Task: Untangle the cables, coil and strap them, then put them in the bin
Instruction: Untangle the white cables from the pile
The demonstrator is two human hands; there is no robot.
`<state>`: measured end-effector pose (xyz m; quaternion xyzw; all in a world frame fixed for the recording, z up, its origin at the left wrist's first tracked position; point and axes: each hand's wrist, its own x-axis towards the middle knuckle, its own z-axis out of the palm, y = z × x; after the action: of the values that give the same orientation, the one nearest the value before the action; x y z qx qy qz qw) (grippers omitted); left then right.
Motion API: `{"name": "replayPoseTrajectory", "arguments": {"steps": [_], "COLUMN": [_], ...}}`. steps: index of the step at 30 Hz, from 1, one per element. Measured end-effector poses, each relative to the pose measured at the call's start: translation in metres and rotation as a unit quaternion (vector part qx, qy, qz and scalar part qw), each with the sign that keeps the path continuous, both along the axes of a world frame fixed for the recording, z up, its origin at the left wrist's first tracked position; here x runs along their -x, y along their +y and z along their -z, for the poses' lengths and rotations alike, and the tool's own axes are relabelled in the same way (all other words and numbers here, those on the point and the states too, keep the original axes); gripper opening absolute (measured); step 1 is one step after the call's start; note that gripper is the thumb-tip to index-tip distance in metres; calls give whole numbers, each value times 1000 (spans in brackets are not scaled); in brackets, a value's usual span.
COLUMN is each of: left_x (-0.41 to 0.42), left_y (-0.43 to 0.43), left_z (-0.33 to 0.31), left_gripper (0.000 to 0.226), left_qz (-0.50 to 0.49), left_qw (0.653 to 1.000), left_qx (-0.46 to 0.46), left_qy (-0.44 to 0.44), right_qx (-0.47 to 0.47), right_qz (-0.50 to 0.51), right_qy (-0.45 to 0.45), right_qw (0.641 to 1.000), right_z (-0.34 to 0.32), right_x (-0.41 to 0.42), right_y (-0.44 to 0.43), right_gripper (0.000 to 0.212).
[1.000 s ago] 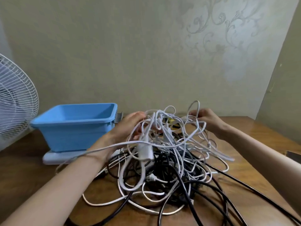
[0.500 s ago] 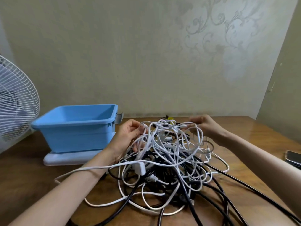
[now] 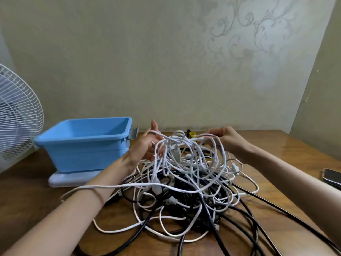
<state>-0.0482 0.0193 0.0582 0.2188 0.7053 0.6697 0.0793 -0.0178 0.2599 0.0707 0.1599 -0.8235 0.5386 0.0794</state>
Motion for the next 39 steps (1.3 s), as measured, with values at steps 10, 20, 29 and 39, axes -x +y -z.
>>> {"name": "replayPoseTrajectory", "arguments": {"steps": [10, 20, 29, 39], "left_x": [0, 12, 8, -4], "left_y": [-10, -16, -13, 9], "left_z": [-42, -6, 14, 1], "left_gripper": [6, 15, 32, 36], "left_qz": [-183, -313, -219, -165], "left_qw": [899, 694, 859, 958], "left_qx": [114, 367, 339, 200], "left_qy": [381, 534, 315, 119], "right_qx": [33, -6, 8, 3], "right_qz": [2, 47, 49, -80], "right_qy": [89, 80, -52, -60], "right_qw": [995, 996, 997, 995], "right_z": [-47, -32, 2, 6], "right_x": [-2, -10, 4, 18], "right_y": [9, 28, 14, -41], "right_gripper": [18, 24, 14, 37]}}
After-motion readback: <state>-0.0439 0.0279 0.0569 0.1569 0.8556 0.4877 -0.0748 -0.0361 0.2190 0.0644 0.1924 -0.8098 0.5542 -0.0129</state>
